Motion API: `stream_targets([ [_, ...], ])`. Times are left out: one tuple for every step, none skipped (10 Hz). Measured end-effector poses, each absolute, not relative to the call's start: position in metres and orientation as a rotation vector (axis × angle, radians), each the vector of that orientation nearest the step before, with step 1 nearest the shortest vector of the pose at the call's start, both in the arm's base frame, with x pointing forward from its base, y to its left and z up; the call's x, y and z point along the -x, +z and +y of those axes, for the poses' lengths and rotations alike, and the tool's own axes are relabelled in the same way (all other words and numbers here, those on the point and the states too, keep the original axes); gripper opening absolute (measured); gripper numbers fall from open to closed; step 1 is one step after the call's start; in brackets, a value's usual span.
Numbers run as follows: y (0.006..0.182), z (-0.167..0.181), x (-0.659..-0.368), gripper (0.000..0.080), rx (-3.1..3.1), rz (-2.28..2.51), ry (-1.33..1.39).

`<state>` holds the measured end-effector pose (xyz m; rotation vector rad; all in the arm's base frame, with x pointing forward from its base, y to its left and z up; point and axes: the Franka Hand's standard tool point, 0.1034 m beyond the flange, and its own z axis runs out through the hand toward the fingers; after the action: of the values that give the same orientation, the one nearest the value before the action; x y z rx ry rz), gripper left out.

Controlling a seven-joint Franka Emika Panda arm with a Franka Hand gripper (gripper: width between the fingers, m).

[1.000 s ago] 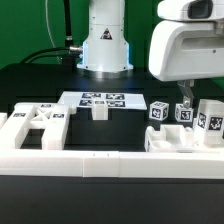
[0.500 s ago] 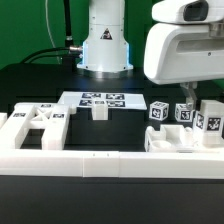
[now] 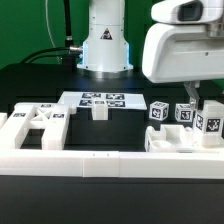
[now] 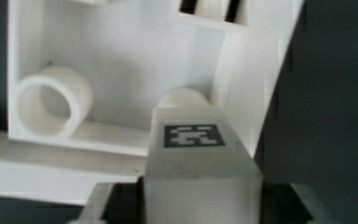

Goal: Assemble chair

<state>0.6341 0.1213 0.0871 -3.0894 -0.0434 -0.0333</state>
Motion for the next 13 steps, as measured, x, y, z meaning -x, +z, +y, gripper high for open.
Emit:
stream_targets([
  [0.0870,0.1216,-0.6341,0.0282,3.077,0.197,-0.036],
  [0.0868,0.1216,-0.6343,0.0282,3.060,0.336,-0.042],
  [0.0869,0.1217,-0.6345,0.0282,3.045,0.441,-0.042],
  [0.0869,0.1218,-0.6345,0.0282,3.031,0.525,-0.039],
  [0.0869,0.1220,-0.6346,0.0284,3.011,0.613,-0.036],
  [0.0868,0.1219,-0.6346,0.0284,2.985,0.720,-0.031],
  [0.0868,0.1218,-0.6346,0.0284,2.960,0.802,-0.026],
  [0.0864,0.1214,-0.6347,0.0284,2.908,0.939,-0.020],
  [0.0861,0.1207,-0.6344,0.0284,2.836,1.099,-0.013],
  [0.0859,0.1218,-0.6339,0.0284,2.766,1.249,-0.001],
  [0.0856,0.1224,-0.6334,0.0284,2.675,1.407,0.012],
  [0.0855,0.1224,-0.6335,0.0284,2.625,1.486,0.016],
  [0.0855,0.1223,-0.6336,0.0284,2.560,1.581,0.030],
])
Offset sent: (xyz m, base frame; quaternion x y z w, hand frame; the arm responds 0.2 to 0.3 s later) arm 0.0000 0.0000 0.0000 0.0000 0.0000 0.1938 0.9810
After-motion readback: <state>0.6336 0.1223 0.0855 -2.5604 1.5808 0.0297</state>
